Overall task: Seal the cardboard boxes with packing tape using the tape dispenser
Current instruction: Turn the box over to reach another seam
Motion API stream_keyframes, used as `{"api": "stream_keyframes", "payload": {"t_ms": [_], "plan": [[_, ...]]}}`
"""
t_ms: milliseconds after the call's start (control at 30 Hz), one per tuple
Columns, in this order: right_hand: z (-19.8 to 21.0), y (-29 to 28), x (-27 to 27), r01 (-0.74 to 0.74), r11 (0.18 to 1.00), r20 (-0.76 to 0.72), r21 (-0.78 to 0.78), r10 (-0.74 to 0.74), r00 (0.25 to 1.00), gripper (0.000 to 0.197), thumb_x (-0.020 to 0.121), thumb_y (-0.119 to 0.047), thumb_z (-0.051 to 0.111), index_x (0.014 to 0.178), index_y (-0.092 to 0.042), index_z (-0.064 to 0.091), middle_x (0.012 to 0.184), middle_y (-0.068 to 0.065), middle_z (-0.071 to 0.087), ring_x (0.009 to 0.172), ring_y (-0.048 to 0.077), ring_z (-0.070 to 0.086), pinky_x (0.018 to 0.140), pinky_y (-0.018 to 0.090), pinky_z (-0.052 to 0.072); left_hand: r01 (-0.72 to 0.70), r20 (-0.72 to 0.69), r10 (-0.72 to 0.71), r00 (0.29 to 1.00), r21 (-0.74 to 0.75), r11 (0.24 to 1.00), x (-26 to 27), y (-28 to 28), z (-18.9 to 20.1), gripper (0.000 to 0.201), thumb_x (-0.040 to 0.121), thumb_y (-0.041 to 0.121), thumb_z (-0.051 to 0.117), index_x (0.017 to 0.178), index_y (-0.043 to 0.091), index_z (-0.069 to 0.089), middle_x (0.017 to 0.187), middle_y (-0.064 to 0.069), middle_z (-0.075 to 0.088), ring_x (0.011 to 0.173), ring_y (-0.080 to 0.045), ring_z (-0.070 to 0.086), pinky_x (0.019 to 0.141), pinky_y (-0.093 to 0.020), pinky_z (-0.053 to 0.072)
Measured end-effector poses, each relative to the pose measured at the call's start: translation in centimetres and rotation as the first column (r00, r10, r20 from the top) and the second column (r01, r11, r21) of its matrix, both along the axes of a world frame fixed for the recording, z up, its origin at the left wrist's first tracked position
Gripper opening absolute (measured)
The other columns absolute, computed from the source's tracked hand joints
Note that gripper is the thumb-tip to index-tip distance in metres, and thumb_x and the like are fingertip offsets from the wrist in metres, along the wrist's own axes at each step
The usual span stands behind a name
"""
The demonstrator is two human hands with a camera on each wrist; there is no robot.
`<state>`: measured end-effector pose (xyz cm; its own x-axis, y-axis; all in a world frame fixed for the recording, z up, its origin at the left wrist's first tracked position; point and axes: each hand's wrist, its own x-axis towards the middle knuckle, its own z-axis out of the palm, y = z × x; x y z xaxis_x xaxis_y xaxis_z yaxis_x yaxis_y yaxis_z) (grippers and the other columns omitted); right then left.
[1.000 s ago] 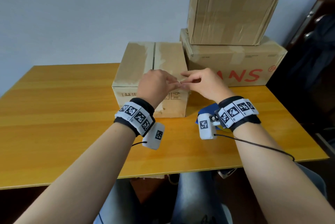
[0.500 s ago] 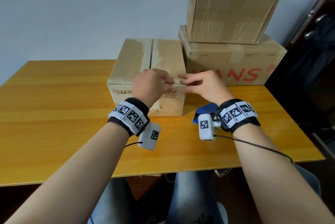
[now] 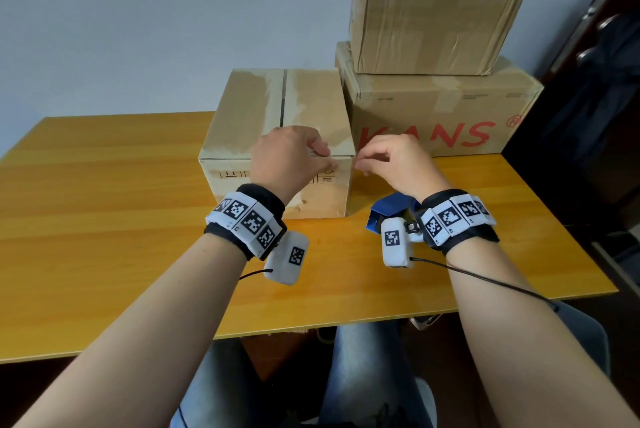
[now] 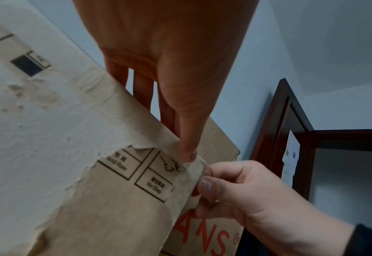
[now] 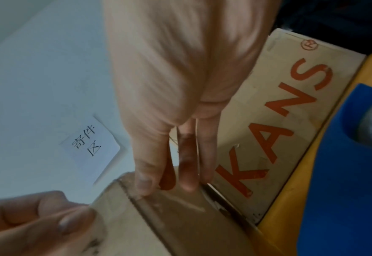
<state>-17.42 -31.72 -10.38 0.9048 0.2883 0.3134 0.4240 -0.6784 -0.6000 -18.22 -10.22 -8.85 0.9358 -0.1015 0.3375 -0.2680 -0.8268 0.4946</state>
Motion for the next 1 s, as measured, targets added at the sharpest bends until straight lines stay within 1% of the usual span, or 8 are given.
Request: {"api": "stream_keyframes", "payload": {"t_ms": [167,333,500,600,733,833,900,1000], "plan": [[1.4,0.2,0.3,0.072,0.994,0.131,-0.081,-0.061,0.990,0.004,0.082,-0.026,0.081,0.080,-0.022,0.081,0.069,-0.012,0.067,0.058,0.002,0.060,0.067,0.035,0.056,-0.027,0.069,0.022,0.997,0.071,0.997,0.1,-0.9,-0.1,0.029,0.076,0.055,0.079,0.072,0.029,0.064,0.088,0.012,0.072,0.083,-0.011,0.064,0.065,-0.026,0.044],[2.4,0.8,-0.4,0.066,0.982,-0.162,-0.176,-0.095,0.982,0.014,0.093,-0.027,0.069,0.083,-0.023,0.078,0.064,-0.004,0.071,0.057,0.009,0.068,0.066,0.029,0.058,-0.041,0.087,0.034,0.996,0.086,0.995,0.1,-1.2,-0.3,0.032,0.074,0.057,0.079,0.073,0.028,0.065,0.086,0.011,0.071,0.081,-0.013,0.064,0.064,-0.027,0.044],[2.6,1.3,-1.1,0.084,0.994,-0.264,-0.071,-0.100,0.959,0.017,0.096,-0.020,0.065,0.083,-0.018,0.077,0.072,-0.003,0.075,0.065,0.010,0.071,0.067,0.023,0.057,0.007,0.028,-0.008,1.000,0.047,0.999,0.3,-0.7,0.0,0.025,0.073,0.049,0.084,0.074,0.032,0.065,0.091,0.010,0.074,0.085,-0.011,0.067,0.073,-0.030,0.053],[3.0,1.4,-1.3,0.114,0.983,-0.191,-0.147,-0.141,0.971,0.020,0.091,-0.022,0.066,0.075,-0.023,0.078,0.071,-0.005,0.074,0.071,0.014,0.070,0.069,0.028,0.056,0.065,-0.008,-0.065,0.998,-0.024,0.998,0.4,0.3,0.0,0.017,0.076,0.037,0.084,0.088,0.028,0.077,0.100,0.012,0.076,0.095,-0.006,0.068,0.085,-0.030,0.056],[3.2,2.5,-1.0,0.272,0.951,0.029,-0.148,-0.271,0.962,0.024,0.093,-0.021,0.057,0.096,-0.028,0.079,0.096,-0.011,0.075,0.086,0.013,0.068,0.076,0.035,0.058,0.176,-0.040,-0.180,0.983,-0.085,0.981,0.0,1.6,0.6,0.019,0.082,0.023,0.081,0.101,0.022,0.079,0.111,0.011,0.074,0.103,-0.002,0.068,0.096,-0.020,0.052],[3.4,3.9,-0.9,0.222,0.974,0.151,-0.042,-0.214,0.965,0.022,0.096,-0.024,0.058,0.102,-0.027,0.079,0.105,-0.011,0.075,0.095,0.011,0.068,0.083,0.036,0.057,0.238,-0.020,-0.241,0.970,-0.106,0.965,-0.1,2.4,0.7,0.018,0.080,0.029,0.082,0.096,0.020,0.080,0.117,0.007,0.073,0.099,-0.005,0.068,0.095,-0.029,0.054],[3.2,5.1,-0.7,0.128,0.992,0.107,0.001,-0.127,0.986,0.021,0.096,-0.029,0.062,0.093,-0.023,0.081,0.109,-0.012,0.075,0.101,0.007,0.066,0.094,0.034,0.053,0.203,0.020,-0.202,0.979,-0.117,0.972,0.1,3.0,0.1,0.016,0.080,0.035,0.081,0.091,0.023,0.081,0.114,0.010,0.074,0.103,-0.007,0.067,0.101,-0.037,0.049],[1.6,6.1,-0.3,0.083,0.994,0.006,0.070,-0.084,0.996,0.021,0.092,-0.037,0.069,0.086,-0.023,0.083,0.106,-0.020,0.073,0.112,0.002,0.059,0.102,0.032,0.045,0.148,0.061,-0.141,0.988,-0.128,0.981,0.2,3.6,-1.0,0.012,0.080,0.037,0.079,0.089,0.028,0.080,0.107,0.013,0.075,0.118,-0.008,0.063,0.120,-0.054,0.021]]}}
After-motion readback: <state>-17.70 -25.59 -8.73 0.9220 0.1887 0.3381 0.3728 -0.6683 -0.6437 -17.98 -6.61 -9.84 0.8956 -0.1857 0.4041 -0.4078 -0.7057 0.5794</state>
